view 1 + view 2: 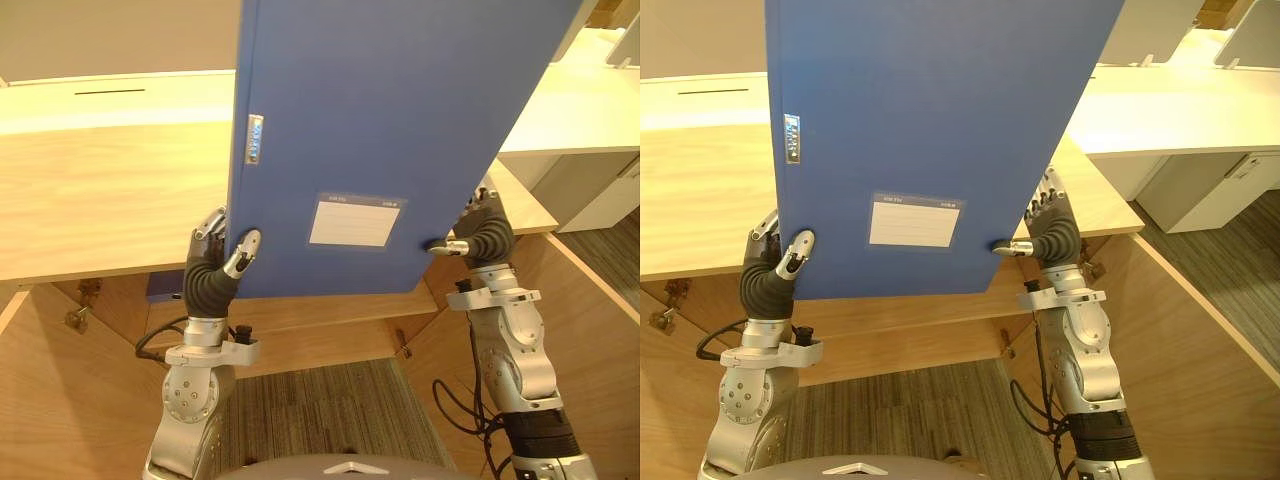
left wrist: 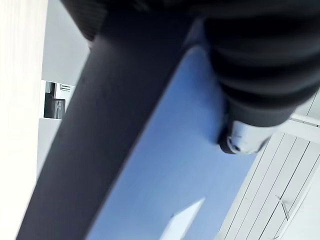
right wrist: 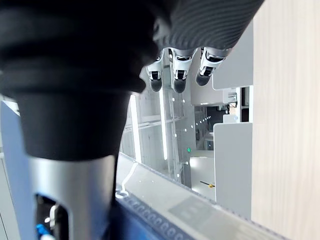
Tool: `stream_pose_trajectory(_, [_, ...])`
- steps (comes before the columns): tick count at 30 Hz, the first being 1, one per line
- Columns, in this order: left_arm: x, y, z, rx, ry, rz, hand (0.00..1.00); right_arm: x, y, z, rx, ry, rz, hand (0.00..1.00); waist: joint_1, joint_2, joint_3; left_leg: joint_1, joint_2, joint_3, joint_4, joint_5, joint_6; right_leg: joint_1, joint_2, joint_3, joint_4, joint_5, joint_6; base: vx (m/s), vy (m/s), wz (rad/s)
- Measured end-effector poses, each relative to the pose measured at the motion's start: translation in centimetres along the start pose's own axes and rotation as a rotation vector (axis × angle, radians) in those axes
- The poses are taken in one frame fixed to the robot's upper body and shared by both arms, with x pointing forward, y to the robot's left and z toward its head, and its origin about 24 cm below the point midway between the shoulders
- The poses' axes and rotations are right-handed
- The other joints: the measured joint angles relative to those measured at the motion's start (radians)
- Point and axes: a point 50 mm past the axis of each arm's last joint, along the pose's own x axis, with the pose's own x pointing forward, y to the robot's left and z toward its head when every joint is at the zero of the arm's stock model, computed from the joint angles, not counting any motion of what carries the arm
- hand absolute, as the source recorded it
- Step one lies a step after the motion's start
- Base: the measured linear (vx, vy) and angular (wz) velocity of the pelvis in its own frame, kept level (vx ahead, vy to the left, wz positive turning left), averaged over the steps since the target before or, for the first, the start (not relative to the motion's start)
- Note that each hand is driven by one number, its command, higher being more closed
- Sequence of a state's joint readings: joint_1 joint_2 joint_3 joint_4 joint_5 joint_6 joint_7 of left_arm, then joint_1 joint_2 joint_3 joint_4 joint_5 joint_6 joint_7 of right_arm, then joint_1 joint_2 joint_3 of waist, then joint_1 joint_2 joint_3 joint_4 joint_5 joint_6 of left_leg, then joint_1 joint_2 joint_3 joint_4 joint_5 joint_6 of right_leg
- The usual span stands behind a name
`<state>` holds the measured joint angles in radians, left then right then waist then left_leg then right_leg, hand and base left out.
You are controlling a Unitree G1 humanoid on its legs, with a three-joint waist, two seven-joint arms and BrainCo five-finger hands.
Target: Walk over to the cabinet, pick up the folder, carry it to the office cabinet, place the folder inside the office cabinet, then close the office cabinet door
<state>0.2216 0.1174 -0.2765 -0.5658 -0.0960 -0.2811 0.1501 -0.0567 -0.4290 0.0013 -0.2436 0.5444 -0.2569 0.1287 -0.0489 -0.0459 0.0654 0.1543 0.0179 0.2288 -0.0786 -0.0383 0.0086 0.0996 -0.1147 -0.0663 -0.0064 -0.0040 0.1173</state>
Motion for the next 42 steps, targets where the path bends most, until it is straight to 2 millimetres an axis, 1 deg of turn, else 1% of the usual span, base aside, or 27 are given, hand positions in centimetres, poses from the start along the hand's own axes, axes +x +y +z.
stream_pose_trajectory(8, [0.0, 0.1, 0.0, 0.025, 0.004, -0.027, 1.00, 0.8, 0.1, -1.1, -0.061, 0.107, 0.147, 0.00, 0.007, 0.000, 0.000, -0.027, -0.004, -0.001, 0.000, 0.010, 0.017, -0.027, -0.005, 0.001, -0.003, 0.037, 0.000, -0.05, -0.017, 0.01])
stream_pose_trajectory(9, [0.0, 0.2, 0.0, 0.028, 0.005, -0.031, 1.00, 0.8, 0.3, -1.2, -0.068, 0.123, 0.173, 1.00, 0.009, 0.000, 0.000, -0.029, -0.006, -0.001, 0.000, 0.012, 0.019, -0.029, -0.007, 0.001, -0.003, 0.040, -0.001, -0.05, -0.014, 0.01])
stream_pose_trajectory(13, [-0.1, 0.2, 0.0, 0.042, 0.004, -0.036, 1.00, 1.0, 0.8, -1.6, -0.078, 0.154, 0.229, 1.00, 0.010, -0.001, -0.001, -0.029, -0.014, -0.001, 0.000, 0.015, 0.024, -0.029, -0.015, 0.001, -0.003, 0.043, -0.001, -0.06, -0.011, 0.01])
stream_pose_trajectory(17, [0.0, 0.1, 0.0, 0.083, -0.001, -0.063, 1.00, 0.6, 1.2, -2.5, -0.075, 0.202, 0.265, 1.00, 0.015, -0.001, -0.001, -0.032, -0.024, -0.001, 0.000, 0.019, 0.029, -0.030, -0.024, 0.001, -0.005, 0.043, -0.001, -0.07, -0.016, 0.00])
stream_pose_trajectory(21, [0.3, 0.1, -0.2, 0.108, -0.004, -0.080, 1.00, 0.5, 1.6, -2.8, -0.086, 0.209, 0.291, 1.00, 0.015, -0.001, -0.001, -0.037, -0.030, -0.001, -0.001, 0.026, 0.031, -0.033, -0.029, 0.000, -0.007, 0.042, -0.001, -0.07, -0.026, 0.01])
stream_pose_trajectory(24, [0.4, 0.1, -0.4, 0.111, 0.002, -0.082, 1.00, 0.6, 1.7, -2.8, -0.088, 0.196, 0.272, 1.00, 0.014, -0.001, -0.003, -0.049, -0.033, -0.001, -0.001, 0.036, 0.031, -0.048, -0.031, 0.000, -0.007, 0.042, -0.001, -0.08, -0.034, -0.01])
stream_pose_trajectory(31, [0.4, 0.2, -0.5, 0.100, 0.002, -0.052, 1.00, 0.7, 2.6, -3.1, -0.020, 0.131, 0.177, 1.00, 0.008, 0.000, -0.005, -0.065, -0.036, -0.005, -0.008, 0.060, 0.028, -0.065, -0.032, -0.003, -0.003, 0.036, 0.000, -0.08, -0.035, 0.01])
stream_pose_trajectory(32, [0.4, 0.2, -0.5, 0.099, 0.002, -0.049, 0.00, 0.7, 2.7, -3.2, -0.008, 0.124, 0.157, 1.00, 0.008, -0.001, -0.007, -0.065, -0.036, -0.006, -0.008, 0.063, 0.027, -0.071, -0.032, -0.004, 0.002, 0.033, 0.001, -0.08, -0.022, 0.04])
stream_pose_trajectory(33, [0.4, 0.2, -0.6, 0.099, 0.005, -0.046, 0.00, 0.6, 2.8, -3.3, 0.004, 0.120, 0.137, 1.00, 0.008, -0.002, -0.013, -0.066, -0.037, -0.007, -0.008, 0.066, 0.026, -0.073, -0.032, -0.004, 0.003, 0.025, -0.007, -0.08, -0.019, 0.03])
stream_pose_trajectory(36, [0.1, 0.3, -1.1, 0.092, 0.031, -0.030, 0.00, 0.0, 3.1, -3.9, 0.041, 0.128, 0.089, 1.00, 0.009, -0.004, -0.041, -0.070, -0.037, -0.008, -0.008, 0.068, 0.026, -0.077, -0.032, -0.005, 0.004, 0.024, -0.007, -0.03, -0.009, 0.01])
stream_pose_trajectory(42, [0.0, 0.7, -1.3, 0.097, 0.039, 0.007, 0.00, 0.0, 4.0, -4.2, 0.111, 0.104, 0.028, 1.00, 0.003, -0.016, -0.061, -0.088, -0.036, -0.011, -0.008, 0.075, 0.024, -0.094, -0.033, -0.006, 0.000, 0.027, -0.007, -0.02, -0.003, 0.01])
